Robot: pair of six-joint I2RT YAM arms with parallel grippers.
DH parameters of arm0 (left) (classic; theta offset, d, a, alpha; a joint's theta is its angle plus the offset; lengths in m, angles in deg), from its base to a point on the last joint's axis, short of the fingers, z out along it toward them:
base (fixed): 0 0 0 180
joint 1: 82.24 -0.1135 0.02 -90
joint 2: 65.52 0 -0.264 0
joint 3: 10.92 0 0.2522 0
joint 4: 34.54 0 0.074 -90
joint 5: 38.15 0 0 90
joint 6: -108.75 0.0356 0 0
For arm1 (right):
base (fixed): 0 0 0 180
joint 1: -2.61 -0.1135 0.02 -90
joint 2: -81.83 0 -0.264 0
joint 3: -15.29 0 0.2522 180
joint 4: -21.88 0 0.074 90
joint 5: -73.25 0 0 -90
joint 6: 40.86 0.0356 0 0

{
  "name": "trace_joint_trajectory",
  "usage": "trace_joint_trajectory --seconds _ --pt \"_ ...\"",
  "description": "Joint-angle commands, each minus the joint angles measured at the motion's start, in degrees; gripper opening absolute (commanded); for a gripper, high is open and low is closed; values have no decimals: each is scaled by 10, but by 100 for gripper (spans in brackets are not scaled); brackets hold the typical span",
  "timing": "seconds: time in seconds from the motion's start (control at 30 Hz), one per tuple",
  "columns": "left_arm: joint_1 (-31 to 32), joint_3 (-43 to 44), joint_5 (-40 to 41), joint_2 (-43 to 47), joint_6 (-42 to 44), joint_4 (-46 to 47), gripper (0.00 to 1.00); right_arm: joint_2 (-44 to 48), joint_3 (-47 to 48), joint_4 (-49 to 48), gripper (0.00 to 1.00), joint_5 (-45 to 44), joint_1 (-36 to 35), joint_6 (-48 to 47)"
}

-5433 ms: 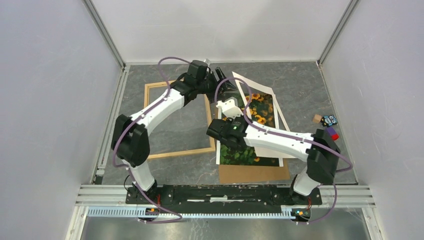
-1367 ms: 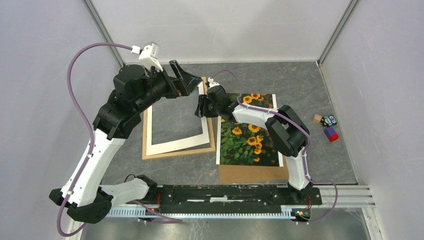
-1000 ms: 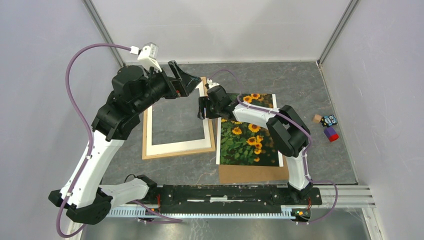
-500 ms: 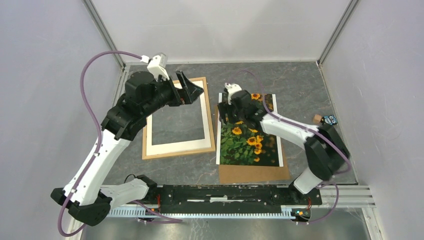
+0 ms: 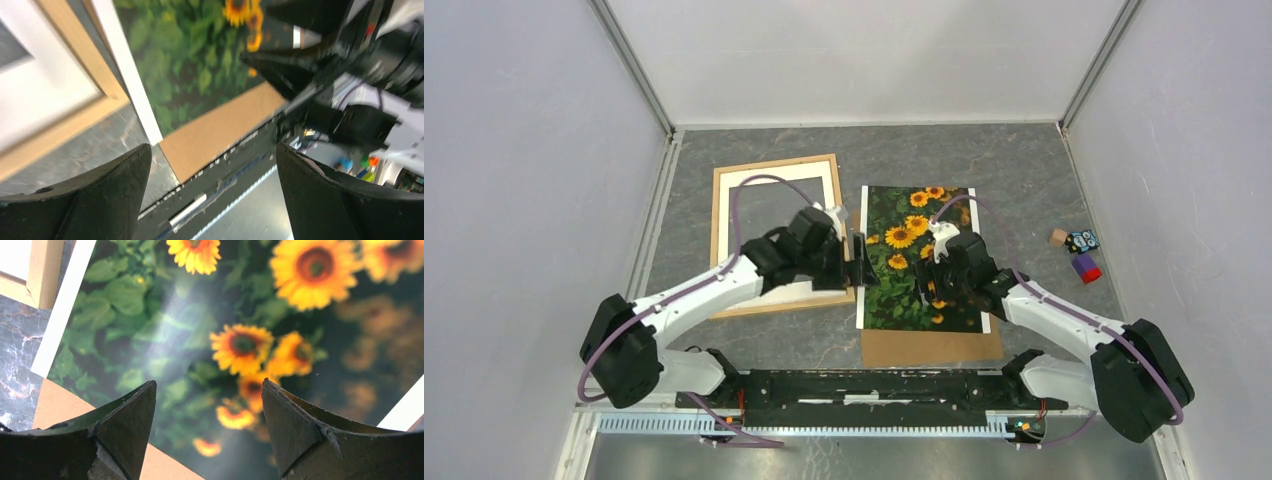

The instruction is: Put the photo into the frame

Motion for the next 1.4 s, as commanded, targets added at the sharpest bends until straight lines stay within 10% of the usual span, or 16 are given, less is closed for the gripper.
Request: trace_joint_trajectory --seconds 0.0,0.2,0.97,1.37 --pt "78 -38 56 12 -77 73 100 11 -5 -11 82 28 4 7" --pt "108 -150 95 32 -182 176 100 48 -40 -33 84 -71 35 45" --pt "111 -241 88 -48 -236 332 99 5 -86 -71 81 5 113 50" --pt "111 -244 69 -61 -252 381 58 -3 -82 -72 81 8 113 47"
